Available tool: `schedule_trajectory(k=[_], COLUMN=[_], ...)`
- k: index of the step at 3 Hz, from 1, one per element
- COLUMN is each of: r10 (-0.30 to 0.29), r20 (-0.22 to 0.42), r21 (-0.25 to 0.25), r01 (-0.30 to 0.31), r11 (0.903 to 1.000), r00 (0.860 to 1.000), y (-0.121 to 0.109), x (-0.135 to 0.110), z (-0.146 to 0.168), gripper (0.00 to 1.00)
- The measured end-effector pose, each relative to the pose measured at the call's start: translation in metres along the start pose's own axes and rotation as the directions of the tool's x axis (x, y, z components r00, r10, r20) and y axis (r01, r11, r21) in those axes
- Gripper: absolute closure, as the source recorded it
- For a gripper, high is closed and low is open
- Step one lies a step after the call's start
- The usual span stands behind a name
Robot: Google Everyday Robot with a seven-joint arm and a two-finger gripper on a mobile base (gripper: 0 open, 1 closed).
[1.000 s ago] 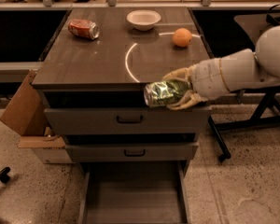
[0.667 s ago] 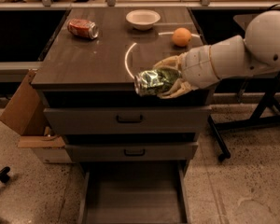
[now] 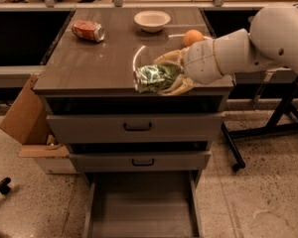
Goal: Pick green can from bottom drawer and place on counter
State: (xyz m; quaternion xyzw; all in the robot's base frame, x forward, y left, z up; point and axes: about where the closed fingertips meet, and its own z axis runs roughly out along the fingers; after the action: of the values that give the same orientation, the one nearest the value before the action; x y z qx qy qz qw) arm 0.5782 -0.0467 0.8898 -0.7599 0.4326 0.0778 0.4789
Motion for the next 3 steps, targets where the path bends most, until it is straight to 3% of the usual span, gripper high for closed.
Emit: schedule_trajectory(k=[1,2,3], r10=[0.025,0.06,0.158], r20=[-0.015,-0.05,-0.099], r21=[-0.007,-0.013,-0.011], r01=[-0.026,-0.061,-0.16], r11=[0.9997,0.998,0.9871], r00=[1.0,0.997,0.982], y=[-0.013,-0.041,-0.073], x=[0.0,-0.006,-0.01], z=[0.008,0.019,0.041], gripper=[1.0,1.0,1.0])
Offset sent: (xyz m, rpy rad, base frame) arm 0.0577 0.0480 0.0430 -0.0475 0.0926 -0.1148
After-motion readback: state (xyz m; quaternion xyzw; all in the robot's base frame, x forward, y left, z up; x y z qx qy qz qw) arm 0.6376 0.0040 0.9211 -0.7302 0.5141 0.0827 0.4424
